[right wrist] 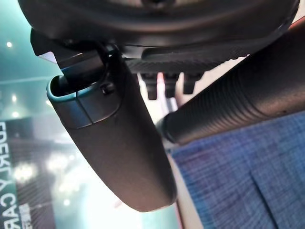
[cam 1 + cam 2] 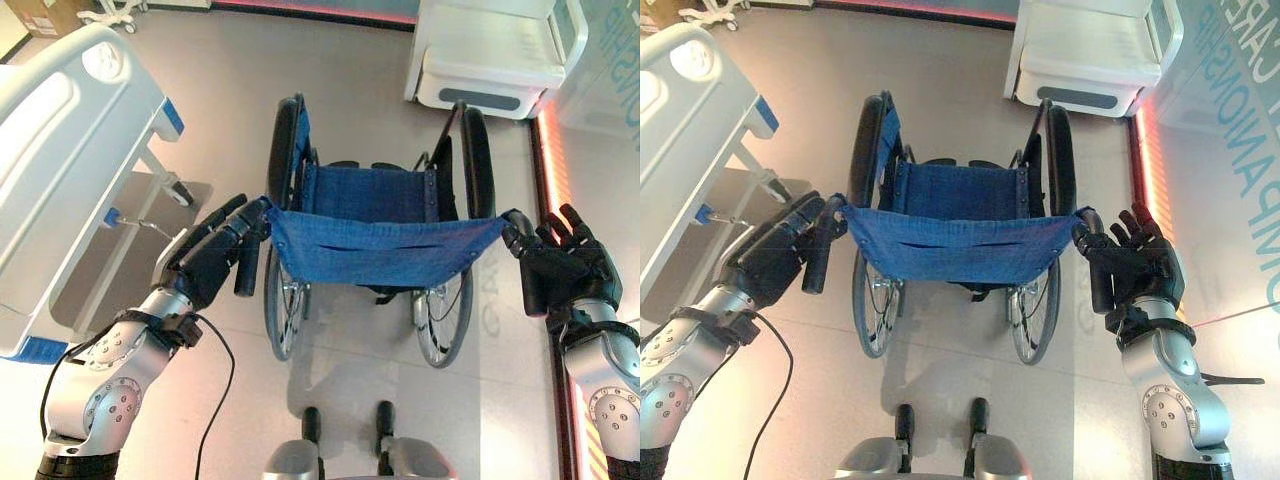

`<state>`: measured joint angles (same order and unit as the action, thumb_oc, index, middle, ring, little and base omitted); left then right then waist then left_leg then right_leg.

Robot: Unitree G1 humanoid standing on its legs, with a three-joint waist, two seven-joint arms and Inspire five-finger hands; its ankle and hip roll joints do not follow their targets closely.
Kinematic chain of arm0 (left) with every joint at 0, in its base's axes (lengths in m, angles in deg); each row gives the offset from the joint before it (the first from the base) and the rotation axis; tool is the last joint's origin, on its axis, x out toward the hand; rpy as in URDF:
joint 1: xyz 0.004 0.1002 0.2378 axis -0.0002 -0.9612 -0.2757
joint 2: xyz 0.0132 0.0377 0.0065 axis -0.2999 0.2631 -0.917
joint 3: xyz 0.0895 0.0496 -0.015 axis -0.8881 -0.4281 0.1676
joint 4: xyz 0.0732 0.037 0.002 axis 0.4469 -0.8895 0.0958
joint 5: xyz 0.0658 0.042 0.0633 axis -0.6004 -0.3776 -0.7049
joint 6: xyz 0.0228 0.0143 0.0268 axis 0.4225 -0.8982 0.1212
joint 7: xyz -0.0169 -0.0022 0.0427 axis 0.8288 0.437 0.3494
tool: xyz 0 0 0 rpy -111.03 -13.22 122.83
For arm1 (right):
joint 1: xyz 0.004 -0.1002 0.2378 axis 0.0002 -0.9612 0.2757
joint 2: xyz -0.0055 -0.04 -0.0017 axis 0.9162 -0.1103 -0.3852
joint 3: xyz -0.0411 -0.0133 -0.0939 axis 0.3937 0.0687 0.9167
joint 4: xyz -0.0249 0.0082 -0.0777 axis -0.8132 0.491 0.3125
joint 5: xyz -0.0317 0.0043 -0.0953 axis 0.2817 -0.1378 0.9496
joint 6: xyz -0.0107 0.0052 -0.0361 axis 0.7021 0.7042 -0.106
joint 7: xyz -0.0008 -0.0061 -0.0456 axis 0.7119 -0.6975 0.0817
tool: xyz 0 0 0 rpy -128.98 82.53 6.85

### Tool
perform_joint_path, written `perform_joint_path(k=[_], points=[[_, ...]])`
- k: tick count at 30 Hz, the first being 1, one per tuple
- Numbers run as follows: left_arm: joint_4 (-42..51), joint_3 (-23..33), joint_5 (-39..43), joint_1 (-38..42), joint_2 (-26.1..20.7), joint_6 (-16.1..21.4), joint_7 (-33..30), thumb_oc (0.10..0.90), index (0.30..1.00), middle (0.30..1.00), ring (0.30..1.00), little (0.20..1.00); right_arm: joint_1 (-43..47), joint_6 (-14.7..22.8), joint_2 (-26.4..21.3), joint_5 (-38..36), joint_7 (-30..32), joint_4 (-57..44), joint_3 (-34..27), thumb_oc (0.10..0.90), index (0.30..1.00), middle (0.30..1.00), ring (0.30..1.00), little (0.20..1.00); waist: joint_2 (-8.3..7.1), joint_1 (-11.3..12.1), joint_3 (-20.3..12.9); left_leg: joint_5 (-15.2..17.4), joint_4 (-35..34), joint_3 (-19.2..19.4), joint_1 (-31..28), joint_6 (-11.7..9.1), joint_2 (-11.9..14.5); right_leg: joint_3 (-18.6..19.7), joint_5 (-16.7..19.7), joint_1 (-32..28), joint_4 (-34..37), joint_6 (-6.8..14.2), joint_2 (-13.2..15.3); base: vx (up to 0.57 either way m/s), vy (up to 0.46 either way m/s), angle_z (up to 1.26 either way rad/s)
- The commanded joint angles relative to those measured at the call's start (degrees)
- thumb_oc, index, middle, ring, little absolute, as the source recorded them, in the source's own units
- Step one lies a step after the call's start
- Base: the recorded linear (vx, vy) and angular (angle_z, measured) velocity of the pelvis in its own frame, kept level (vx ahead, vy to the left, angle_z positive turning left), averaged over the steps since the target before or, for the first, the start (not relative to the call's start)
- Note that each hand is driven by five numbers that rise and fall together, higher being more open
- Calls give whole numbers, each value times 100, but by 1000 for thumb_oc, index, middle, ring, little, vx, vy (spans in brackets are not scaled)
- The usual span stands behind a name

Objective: Push the wheelchair next to the bed

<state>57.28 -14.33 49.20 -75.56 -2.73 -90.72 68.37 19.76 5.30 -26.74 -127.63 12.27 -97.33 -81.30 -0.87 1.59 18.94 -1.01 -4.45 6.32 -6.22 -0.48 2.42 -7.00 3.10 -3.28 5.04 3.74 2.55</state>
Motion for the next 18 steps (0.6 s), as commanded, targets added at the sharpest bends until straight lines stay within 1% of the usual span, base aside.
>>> perform_joint_path(k=[1, 4, 7, 8, 10, 11, 12, 13, 15, 16, 18], points=[[464, 27, -235, 53, -535, 180, 301, 800, 900, 900, 900, 900, 73, 240, -463, -100, -64, -619, 245, 800, 900, 900, 900, 900, -92, 2, -793, -56, 144, -105, 441, -99, 16, -58, -113, 26, -256, 238, 253, 0, 0, 0], [390, 113, -267, -93, -698, 15, 392, 800, 900, 900, 900, 900, -60, 110, -652, -215, -13, -601, 162, 800, 900, 900, 900, 900, -104, 0, -793, -62, 153, -104, 442, -95, 11, -58, -107, 15, -240, 254, 250, 11, -4, 0], [326, 130, -403, -193, -807, -65, 591, 800, 900, 900, 900, 900, -110, 88, -764, -190, 36, -522, 160, 800, 900, 900, 900, 900, -90, 0, -766, -31, 162, -109, 401, -95, 18, -61, -141, -38, -240, 271, 247, 34, -2, 0], [324, 134, -407, -188, -807, -63, 596, 800, 900, 900, 900, 900, -103, 89, -764, -189, 35, -521, 159, 800, 900, 900, 900, 900, -92, 4, -762, -69, 178, -101, 438, -92, 20, -56, -104, -2, -249, 260, 247, 45, 1, 0], [272, 51, -917, -183, -946, -141, 892, 800, 900, 900, 900, 900, -57, 100, -811, 78, 166, -398, 223, 800, 900, 900, 900, 900, -77, 12, -707, -46, 198, -127, 439, -95, 23, -48, -130, -30, -249, 276, 246, 20, -3, 0], [248, 50, -1016, -184, -1023, -151, 927, 800, 900, 900, 900, 900, -41, 95, -859, 169, 228, -365, 220, 800, 900, 900, 900, 900, -74, 15, -691, -49, 205, -136, 451, -95, 24, -42, -123, -27, -245, 278, 246, 0, 0, 0], [217, 36, -1086, -162, -1110, -155, 905, 800, 900, 900, 900, 900, -7, 92, -927, 322, 358, -327, 228, 800, 900, 900, 900, 900, -73, 18, -675, -56, 206, -145, 458, -98, 27, -39, -117, -31, -236, 282, 246, 0, 0, 0], [162, 49, -1104, -123, -1233, -177, 904, 800, 900, 900, 900, 900, 54, 63, -1034, 786, 585, -268, 207, 800, 900, 900, 900, 900, -73, 26, -657, -66, 206, -154, 472, -106, 27, -35, -107, -36, -218, 295, 244, 0, 0, 0], [104, 62, -1058, -93, -1372, -167, 921, 800, 900, 900, 900, 900, 136, 26, -1176, 1387, 801, -185, 173, 800, 900, 900, 900, 900, -64, 34, -646, -72, 203, -153, 479, -109, 30, -33, -96, -33, -205, 301, 243, 0, 0, 0], [67, 63, -1000, -49, -1491, -164, 958, 800, 900, 900, 900, 900, 230, -70, -1334, 1843, 974, -149, 124, 800, 900, 900, 900, 900, -55, 45, -635, -116, 215, -146, 522, -108, 32, -26, -51, 3, -202, 297, 244, 0, 0, 0], [59, 103, -973, -2, -1619, -222, 1037, 800, 900, 900, 900, 900, 300, -206, -1538, 2145, 1024, -140, 7, 800, 900, 900, 900, 900, -50, 48, -619, -112, 227, -142, 528, -113, 30, -20, -49, 4, -204, 308, 246, 0, 0, 0]])
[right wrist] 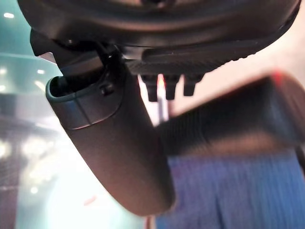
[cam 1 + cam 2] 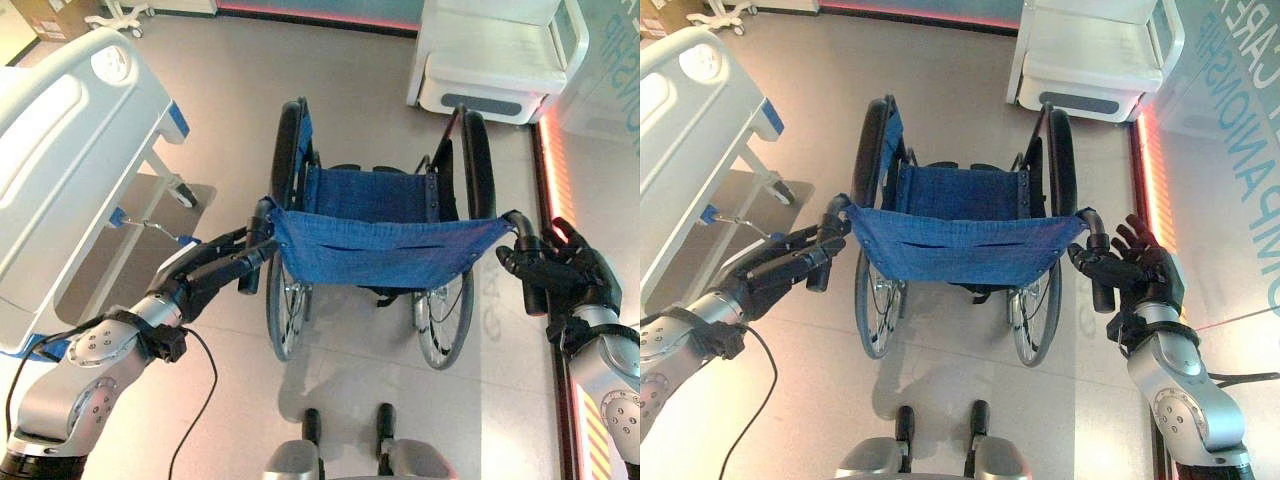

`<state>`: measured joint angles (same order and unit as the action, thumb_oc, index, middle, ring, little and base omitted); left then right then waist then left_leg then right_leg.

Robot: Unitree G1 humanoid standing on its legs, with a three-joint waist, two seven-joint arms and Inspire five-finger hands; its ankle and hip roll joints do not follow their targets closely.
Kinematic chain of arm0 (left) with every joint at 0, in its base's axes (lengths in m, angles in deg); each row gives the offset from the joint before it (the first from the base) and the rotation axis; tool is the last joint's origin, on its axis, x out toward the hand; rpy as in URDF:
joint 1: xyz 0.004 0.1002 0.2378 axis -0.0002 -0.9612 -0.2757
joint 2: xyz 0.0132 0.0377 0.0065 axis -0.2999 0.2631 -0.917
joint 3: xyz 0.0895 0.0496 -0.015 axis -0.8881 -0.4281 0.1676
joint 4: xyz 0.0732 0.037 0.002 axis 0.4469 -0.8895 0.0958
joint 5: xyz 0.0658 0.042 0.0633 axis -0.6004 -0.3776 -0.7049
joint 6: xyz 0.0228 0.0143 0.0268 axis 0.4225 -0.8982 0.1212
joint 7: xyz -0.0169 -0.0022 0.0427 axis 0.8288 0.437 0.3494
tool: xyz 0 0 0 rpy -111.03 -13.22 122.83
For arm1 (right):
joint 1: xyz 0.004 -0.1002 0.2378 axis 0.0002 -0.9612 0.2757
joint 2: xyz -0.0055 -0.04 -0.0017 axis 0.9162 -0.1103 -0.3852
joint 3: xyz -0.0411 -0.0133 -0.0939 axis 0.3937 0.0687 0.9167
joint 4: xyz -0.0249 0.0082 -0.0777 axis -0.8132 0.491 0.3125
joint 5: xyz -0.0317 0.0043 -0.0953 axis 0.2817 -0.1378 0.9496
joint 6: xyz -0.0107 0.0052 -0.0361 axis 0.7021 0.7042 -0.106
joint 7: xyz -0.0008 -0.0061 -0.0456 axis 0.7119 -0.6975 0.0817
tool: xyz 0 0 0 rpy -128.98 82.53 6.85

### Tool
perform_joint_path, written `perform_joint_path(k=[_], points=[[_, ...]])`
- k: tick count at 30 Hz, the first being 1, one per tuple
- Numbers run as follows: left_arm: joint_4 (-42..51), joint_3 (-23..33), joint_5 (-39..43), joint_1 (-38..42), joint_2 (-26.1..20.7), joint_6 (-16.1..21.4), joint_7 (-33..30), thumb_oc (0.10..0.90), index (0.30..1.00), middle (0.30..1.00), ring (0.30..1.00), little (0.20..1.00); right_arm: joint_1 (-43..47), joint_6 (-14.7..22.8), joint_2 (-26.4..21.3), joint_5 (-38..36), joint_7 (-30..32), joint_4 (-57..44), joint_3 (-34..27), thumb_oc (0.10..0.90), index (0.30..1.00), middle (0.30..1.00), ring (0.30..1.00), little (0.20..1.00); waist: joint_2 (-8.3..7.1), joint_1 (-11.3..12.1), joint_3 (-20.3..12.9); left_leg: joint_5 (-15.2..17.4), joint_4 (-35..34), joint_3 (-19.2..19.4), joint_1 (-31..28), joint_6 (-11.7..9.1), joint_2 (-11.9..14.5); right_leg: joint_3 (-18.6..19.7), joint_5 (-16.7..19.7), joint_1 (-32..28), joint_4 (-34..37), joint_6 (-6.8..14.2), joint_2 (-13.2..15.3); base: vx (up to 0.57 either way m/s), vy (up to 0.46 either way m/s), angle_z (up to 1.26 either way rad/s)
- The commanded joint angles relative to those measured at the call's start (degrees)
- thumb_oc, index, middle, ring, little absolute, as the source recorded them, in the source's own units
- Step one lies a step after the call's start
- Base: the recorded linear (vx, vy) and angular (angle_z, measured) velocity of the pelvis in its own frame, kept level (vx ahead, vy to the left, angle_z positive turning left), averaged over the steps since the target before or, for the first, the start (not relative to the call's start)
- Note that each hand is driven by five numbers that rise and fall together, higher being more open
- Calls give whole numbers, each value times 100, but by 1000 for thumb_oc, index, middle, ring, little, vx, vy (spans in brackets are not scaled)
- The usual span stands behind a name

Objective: Push the wheelchair next to the bed

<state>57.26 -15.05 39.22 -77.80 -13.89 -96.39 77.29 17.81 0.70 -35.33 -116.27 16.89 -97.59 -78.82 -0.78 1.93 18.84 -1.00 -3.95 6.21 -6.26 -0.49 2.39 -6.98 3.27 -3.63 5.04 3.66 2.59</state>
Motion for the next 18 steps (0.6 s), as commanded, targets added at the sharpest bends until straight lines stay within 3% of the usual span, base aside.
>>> perform_joint_path(k=[1, 6, 13, 18], points=[[83, 236, 7, 250, -594, 279, 241, 800, 900, 900, 900, 900, 518, 112, -834, 1020, 464, -169, -349, 800, 900, 900, 900, 900, -58, 14, -588, -113, 181, -135, 538, -112, 34, -7, -64, 48, -211, 323, 242, 0, 0, 0], [134, 327, 170, 259, -733, 211, 333, 800, 900, 900, 900, 900, 442, 35, -1004, 876, 222, -306, -398, 800, 900, 900, 900, 900, -56, 4, -533, -121, 199, -130, 581, -114, 48, 9, -62, 79, -218, 327, 248, -3, -4, 3], [195, 61, 955, 389, -778, 261, 294, 800, 900, 900, 900, 900, 547, 142, -1206, 863, 40, -20, -249, 800, 900, 900, 900, 900, -35, -5, -437, -76, 232, -141, 607, -124, 44, -9, -100, 73, -241, 359, 268, 0, 0, 0], [200, -147, 1137, 490, -662, 75, 208, 800, 900, 900, 900, 900, 603, 172, -1193, 659, -38, 170, -101, 800, 900, 900, 900, 900, -48, 11, -417, -76, 258, -167, 670, -103, 35, -18, -101, 104, -241, 358, 266, 0, 0, 0]])
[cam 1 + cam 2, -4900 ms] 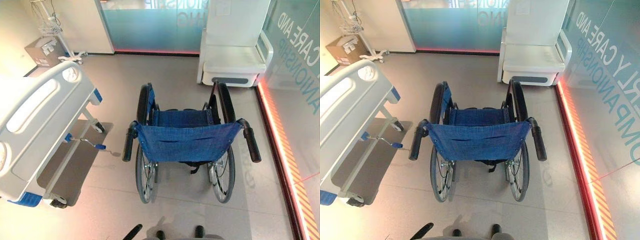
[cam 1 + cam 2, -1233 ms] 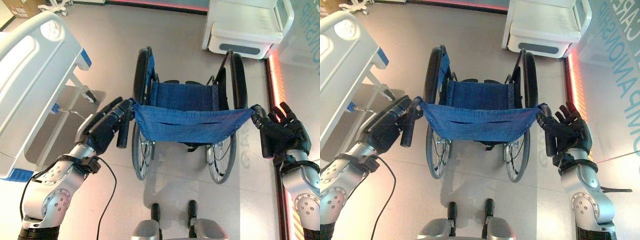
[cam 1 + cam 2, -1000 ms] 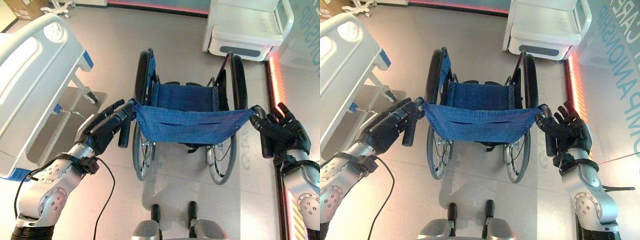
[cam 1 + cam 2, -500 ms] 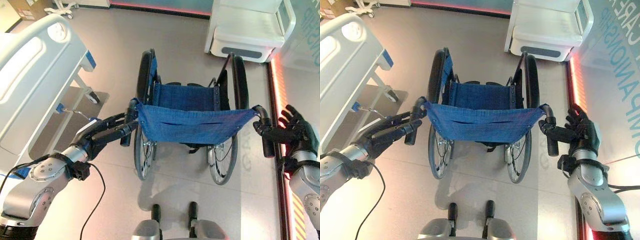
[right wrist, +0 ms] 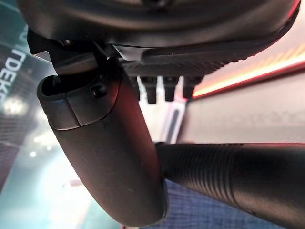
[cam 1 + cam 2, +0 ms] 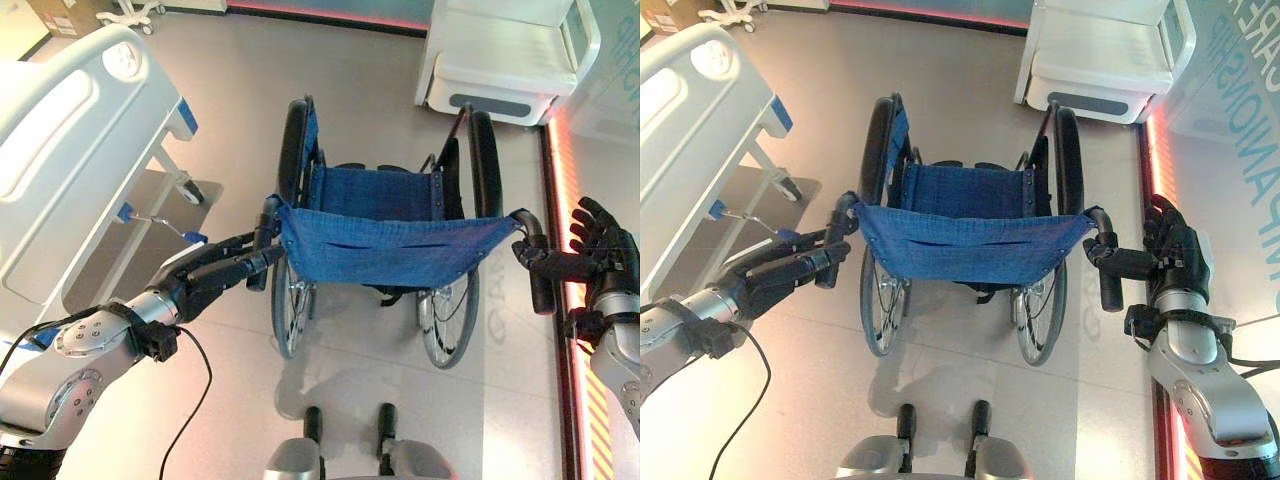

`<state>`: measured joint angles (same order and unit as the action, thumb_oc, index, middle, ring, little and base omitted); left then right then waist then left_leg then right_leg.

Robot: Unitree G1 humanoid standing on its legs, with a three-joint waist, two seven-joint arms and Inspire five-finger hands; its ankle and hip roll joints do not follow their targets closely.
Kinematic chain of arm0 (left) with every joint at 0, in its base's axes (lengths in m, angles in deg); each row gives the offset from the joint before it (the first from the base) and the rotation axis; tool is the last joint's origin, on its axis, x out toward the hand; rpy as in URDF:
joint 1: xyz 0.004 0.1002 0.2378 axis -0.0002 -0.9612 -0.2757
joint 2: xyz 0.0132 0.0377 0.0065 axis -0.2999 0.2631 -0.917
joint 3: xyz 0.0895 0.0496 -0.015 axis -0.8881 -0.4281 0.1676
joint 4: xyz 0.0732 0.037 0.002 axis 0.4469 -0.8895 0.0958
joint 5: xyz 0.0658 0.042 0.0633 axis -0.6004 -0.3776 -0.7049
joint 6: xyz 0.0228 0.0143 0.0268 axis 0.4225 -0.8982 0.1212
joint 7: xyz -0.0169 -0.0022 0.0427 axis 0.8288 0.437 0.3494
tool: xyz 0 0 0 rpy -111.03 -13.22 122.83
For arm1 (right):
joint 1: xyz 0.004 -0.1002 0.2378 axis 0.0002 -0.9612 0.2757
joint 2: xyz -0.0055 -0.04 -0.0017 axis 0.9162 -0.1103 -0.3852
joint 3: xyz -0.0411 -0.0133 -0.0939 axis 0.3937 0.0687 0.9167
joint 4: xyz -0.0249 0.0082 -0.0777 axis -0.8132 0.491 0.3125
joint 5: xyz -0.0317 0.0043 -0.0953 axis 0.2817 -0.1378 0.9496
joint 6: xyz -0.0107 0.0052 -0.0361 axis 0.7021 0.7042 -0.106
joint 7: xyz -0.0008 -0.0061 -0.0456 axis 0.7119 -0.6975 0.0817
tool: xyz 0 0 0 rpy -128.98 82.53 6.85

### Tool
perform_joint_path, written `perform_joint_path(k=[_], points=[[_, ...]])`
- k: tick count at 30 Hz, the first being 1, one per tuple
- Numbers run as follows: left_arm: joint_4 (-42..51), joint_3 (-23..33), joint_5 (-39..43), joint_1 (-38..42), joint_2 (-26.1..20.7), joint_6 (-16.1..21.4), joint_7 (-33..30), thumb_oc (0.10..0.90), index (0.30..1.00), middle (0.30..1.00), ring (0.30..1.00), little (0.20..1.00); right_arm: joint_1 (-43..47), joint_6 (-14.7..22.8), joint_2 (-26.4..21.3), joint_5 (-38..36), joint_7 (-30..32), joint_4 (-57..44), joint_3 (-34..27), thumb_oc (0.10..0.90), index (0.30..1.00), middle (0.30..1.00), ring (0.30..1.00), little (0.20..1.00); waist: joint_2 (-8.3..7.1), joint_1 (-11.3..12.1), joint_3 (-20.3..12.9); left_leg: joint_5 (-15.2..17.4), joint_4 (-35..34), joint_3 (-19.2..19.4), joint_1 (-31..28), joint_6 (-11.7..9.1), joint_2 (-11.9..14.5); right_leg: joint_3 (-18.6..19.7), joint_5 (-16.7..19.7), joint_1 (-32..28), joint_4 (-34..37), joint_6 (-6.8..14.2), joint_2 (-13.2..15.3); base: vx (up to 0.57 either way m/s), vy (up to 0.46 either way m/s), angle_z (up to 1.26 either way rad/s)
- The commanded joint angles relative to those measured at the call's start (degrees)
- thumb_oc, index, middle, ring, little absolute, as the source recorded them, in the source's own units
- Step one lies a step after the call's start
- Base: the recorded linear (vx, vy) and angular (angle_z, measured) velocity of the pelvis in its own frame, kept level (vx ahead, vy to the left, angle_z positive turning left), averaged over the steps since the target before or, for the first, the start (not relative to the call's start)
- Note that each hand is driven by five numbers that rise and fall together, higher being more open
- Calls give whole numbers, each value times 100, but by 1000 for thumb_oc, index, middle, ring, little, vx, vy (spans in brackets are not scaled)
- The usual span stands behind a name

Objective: Push the wheelchair next to the bed

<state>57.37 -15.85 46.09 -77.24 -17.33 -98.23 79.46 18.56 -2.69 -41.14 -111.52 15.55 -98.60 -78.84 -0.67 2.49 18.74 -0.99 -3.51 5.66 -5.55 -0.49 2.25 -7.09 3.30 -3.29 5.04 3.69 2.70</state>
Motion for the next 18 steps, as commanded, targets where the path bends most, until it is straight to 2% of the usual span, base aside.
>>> perform_joint_path(k=[1, 8, 11, 18], points=[[184, -75, 454, 432, -306, 237, -17, 800, 900, 900, 900, 900, 532, 510, -606, 186, 94, 284, -92, 800, 900, 900, 900, 900, -60, -44, -407, -78, 215, -113, 603, -102, 51, -6, -104, 73, -241, 353, 255, 0, 0, 0], [13, -291, 523, 612, -227, 167, -83, 800, 900, 900, 900, 900, 685, 145, -459, 55, 126, 668, 150, 800, 900, 900, 900, 900, -68, -35, -343, -105, 205, -131, 670, -85, 58, 21, -96, 130, -243, 345, 229, 0, 0, 0], [-26, -368, 544, 656, -201, 180, -140, 800, 900, 900, 900, 900, 669, -60, -418, -276, -12, 734, 295, 800, 900, 900, 900, 900, -83, -29, -317, -124, 186, -138, 685, -84, 66, 12, -90, 144, -237, 340, 227, 0, 0, 0], [-188, -698, 510, 918, -82, 242, -440, 800, 900, 900, 900, 900, 945, -50, -284, -460, 108, 1009, 748, 800, 900, 900, 900, 900, -102, 6, -197, -142, 212, -164, 756, -72, 74, 9, -64, 199, -246, 322, 216, -9, -5, 0]])
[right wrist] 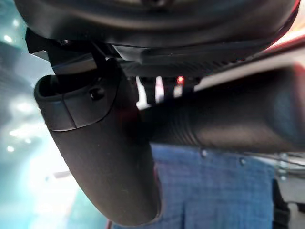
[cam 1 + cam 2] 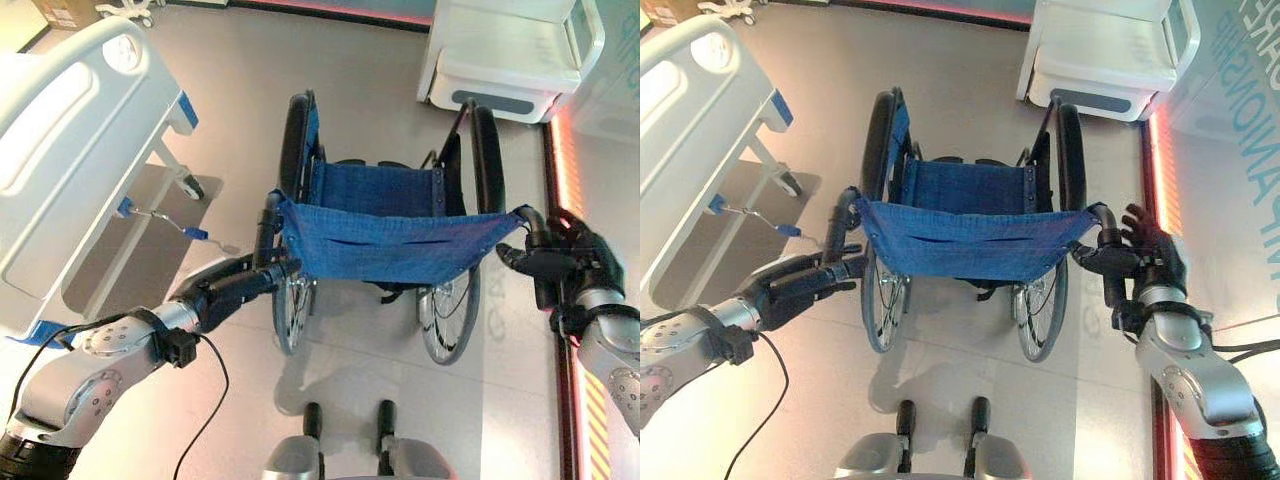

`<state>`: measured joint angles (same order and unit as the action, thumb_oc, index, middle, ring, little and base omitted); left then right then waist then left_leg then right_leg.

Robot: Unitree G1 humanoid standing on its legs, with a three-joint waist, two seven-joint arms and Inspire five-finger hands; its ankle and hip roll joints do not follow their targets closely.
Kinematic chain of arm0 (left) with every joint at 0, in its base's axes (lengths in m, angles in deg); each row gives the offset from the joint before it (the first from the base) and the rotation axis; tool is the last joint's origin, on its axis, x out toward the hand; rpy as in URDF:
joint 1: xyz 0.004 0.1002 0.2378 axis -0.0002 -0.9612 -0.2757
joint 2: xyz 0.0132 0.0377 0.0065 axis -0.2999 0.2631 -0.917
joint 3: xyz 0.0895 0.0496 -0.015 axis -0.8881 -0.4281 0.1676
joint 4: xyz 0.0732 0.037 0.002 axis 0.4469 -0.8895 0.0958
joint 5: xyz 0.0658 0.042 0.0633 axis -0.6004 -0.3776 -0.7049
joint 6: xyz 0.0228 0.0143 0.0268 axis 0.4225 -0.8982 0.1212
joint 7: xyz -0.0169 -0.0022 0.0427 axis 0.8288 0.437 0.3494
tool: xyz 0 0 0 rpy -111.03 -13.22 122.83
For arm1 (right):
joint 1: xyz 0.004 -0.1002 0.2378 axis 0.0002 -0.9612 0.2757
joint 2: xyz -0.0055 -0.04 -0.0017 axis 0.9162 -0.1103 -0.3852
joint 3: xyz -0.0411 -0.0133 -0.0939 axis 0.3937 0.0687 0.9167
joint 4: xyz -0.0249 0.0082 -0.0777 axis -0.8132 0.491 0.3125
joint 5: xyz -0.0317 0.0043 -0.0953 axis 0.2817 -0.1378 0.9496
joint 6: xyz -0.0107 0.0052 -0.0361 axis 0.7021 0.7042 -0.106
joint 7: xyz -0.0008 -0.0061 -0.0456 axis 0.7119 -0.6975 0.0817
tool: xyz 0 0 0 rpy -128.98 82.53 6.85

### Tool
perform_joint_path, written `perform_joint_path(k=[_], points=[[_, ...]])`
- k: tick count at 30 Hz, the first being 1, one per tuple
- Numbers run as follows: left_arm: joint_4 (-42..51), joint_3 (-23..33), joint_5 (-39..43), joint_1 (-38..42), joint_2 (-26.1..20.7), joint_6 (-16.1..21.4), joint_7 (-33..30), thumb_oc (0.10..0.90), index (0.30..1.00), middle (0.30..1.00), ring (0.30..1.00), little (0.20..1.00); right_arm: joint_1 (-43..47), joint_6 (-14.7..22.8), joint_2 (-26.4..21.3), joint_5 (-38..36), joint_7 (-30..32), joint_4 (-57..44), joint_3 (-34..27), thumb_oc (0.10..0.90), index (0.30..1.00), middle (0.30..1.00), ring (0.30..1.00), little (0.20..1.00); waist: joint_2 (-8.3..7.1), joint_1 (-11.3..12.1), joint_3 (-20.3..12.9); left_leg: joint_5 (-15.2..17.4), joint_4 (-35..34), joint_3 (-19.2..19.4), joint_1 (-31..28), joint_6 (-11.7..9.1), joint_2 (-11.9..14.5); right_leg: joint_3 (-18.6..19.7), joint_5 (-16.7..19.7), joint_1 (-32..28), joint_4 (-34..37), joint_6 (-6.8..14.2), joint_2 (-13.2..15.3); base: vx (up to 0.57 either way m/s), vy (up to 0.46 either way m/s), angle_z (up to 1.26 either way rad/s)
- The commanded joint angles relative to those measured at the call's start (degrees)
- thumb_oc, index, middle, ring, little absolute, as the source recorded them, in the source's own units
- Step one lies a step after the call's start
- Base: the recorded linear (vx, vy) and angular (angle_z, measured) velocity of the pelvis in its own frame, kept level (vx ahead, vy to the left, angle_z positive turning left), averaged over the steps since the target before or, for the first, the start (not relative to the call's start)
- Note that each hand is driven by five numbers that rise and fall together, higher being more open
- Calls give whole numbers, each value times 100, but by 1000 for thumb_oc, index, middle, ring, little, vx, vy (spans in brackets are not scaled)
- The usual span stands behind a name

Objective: Push the wheelchair next to the bed

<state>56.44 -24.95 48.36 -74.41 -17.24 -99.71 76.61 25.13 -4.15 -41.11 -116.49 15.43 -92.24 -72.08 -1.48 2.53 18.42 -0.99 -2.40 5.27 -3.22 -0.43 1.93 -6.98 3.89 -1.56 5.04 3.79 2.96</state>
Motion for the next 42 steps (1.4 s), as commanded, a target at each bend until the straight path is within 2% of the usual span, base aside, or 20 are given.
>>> perform_joint_path(k=[1, 2, 3, 4, 5, 6, 7, 8, 9, 13, 20, 27, 31, 39, 42], points=[[-112, 197, 272, 651, -89, 396, -159, 800, 900, 900, 900, 900, 314, 91, -288, 31, 126, 383, 91, 800, 900, 900, 900, 900, -22, 4, -159, -141, 102, -126, 524, -76, 106, -2, -123, 24, -244, 312, 190, 0, 0, 0], [-161, 132, 272, 706, -74, 411, -191, 800, 900, 900, 900, 900, 403, 41, -297, -8, 152, 391, 167, 800, 900, 900, 900, 900, -26, 9, -149, -142, 113, -129, 530, -76, 106, 3, -117, 26, -248, 311, 187, 0, 0, 0], [-181, 104, 304, 736, -69, 406, -214, 769, 853, 853, 853, 853, 449, 4, -298, -24, 165, 401, 213, 769, 853, 853, 853, 853, -29, 11, -147, -143, 121, -129, 534, -78, 106, 5, -114, 28, -250, 312, 187, 0, 0, 0], [-199, 76, 341, 781, -71, 389, -234, 769, 853, 853, 853, 853, 497, -29, -295, -26, 163, 428, 270, 769, 853, 853, 853, 853, -29, 13, -151, -145, 125, -127, 534, -80, 107, 5, -112, 27, -252, 313, 188, 0, 0, 0], [-216, 48, 369, 822, -69, 373, -256, 507, 460, 460, 460, 460, 546, -91, -286, -36, 141, 458, 320, 745, 818, 818, 818, 818, -29, 13, -153, -145, 126, -127, 531, -78, 105, 6, -112, 27, -255, 311, 187, 0, 0, 0], [-242, 15, 372, 856, -56, 373, -276, 419, 328, 328, 328, 328, 593, -178, -274, -29, 76, 487, 367, 706, 759, 759, 759, 759, -30, 10, -157, -144, 130, -128, 529, -75, 103, 9, -113, 32, -265, 310, 185, 0, 0, 0], [-263, -7, 381, 893, -48, 368, -296, 400, 300, 300, 300, 300, 624, -224, -279, -49, 25, 500, 416, 541, 512, 512, 512, 512, -31, 8, -159, -148, 134, -124, 530, -78, 107, 10, -112, 30, -265, 308, 187, 0, 0, 0], [-269, -28, 381, 926, -28, 362, -319, 400, 300, 300, 300, 300, 663, -255, -263, -71, 8, 514, 474, 413, 319, 319, 319, 319, -33, 12, -155, -151, 135, -128, 529, -78, 110, 12, -111, 28, -266, 304, 188, 0, 0, 0], [-271, -43, 388, 943, -16, 356, -338, 400, 300, 300, 300, 300, 689, -254, -244, -51, 16, 524, 516, 400, 300, 300, 300, 300, -34, 13, -155, -153, 134, -130, 525, -78, 110, 15, -111, 21, -261, 300, 186, 0, 0, 0], [-323, -154, 390, 1021, 84, 390, -443, 400, 300, 300, 300, 300, 830, -188, -133, 58, 122, 574, 692, 400, 300, 300, 300, 300, -31, 20, -162, -145, 151, -145, 504, -70, 106, 37, -123, 0, -272, 285, 183, 18, 3, 0], [-446, -112, 431, 1127, 205, 408, -719, 400, 300, 300, 300, 300, 1017, -392, -59, 106, 192, 638, 735, 400, 300, 300, 300, 300, -52, 25, -210, -123, 169, -164, 465, -67, 97, 49, -151, -28, -302, 271, 169, 24, 0, 0], [-473, -8, 433, 1133, 211, 375, -609, 400, 300, 300, 300, 300, 993, -509, -41, 138, 163, 651, 665, 400, 300, 300, 300, 300, -55, 21, -229, -116, 191, -166, 460, -73, 94, 44, -165, -27, -328, 262, 175, 0, 0, 0], [-487, -16, 441, 1158, 221, 382, -638, 400, 300, 300, 300, 300, 1007, -545, -20, 180, 97, 655, 674, 400, 300, 300, 300, 300, -55, 12, -222, -119, 188, -147, 449, -77, 103, 42, -162, -22, -333, 258, 169, 0, 0, 0], [-519, 53, 177, 1163, 317, 640, -833, 400, 300, 300, 300, 300, 1007, -638, 78, 357, -169, 541, 736, 400, 300, 300, 300, 300, -69, 7, -265, -113, 213, -122, 413, -114, 146, -21, -251, -31, -420, 212, 120, -9, -41, 0], [-544, 94, 528, 1189, 405, 607, -1075, 400, 300, 300, 300, 300, 1003, -705, 112, 424, -307, 434, 791, 400, 300, 300, 300, 300, -92, 14, -351, -106, 270, -134, 395, -161, 196, -92, -357, -37, -544, 170, 64, 11, -135, 0]])
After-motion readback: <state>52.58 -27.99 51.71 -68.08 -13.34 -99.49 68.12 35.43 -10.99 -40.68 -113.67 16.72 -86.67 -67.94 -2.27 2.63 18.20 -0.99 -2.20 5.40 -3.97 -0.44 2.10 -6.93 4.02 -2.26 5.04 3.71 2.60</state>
